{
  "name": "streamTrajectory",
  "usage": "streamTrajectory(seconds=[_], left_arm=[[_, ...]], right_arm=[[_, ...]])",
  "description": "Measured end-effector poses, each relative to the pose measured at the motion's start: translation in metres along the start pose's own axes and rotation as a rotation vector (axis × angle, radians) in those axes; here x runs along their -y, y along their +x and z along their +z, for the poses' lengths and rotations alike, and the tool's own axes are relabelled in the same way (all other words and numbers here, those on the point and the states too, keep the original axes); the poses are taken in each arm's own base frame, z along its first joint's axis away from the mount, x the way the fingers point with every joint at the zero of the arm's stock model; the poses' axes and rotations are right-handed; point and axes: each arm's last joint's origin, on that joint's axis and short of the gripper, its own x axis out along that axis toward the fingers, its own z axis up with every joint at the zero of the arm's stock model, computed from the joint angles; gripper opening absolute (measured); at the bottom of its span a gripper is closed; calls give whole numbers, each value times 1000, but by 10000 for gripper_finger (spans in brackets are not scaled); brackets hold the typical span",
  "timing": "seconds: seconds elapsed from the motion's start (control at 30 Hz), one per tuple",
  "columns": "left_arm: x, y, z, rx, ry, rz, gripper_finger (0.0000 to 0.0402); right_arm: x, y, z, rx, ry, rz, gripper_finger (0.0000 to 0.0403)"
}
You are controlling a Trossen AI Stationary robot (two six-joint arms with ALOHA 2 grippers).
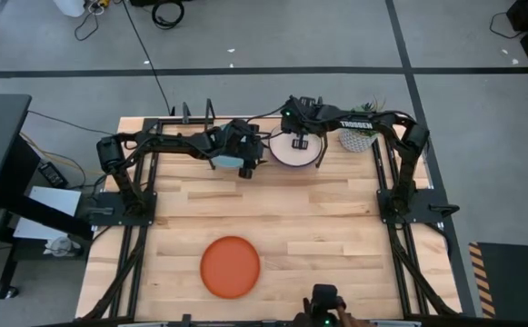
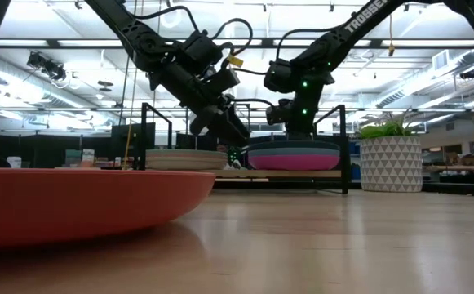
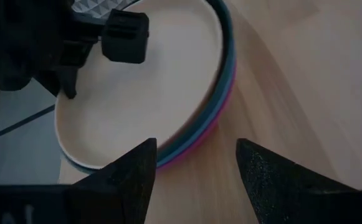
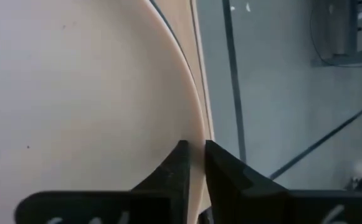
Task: Place and stack plates onto a shelf
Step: Stack the light brown plate on top of the dark green plate on the shelf
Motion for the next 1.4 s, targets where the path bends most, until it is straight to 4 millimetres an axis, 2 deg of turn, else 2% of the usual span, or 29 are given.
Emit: streamTrajectory(seconds=[0.5, 0.87, 1.2, 1.3, 1.4], left_arm=[[1, 0, -2, -16, 1, -14, 226], [2, 0, -2, -24, 14, -20, 226], [0, -1, -4, -28, 10, -17, 226], [0, -1, -4, -27, 10, -16, 226], [0, -1, -3, -21, 11, -18, 226]], right_arm=[[2, -3, 3, 42, -39, -6, 14], [12, -9, -2, 110, -17, 103, 1], [22, -29, -6, 146, -9, 98, 1], [24, -28, -8, 174, 22, 152, 14], [27, -21, -9, 216, 46, 220, 56]])
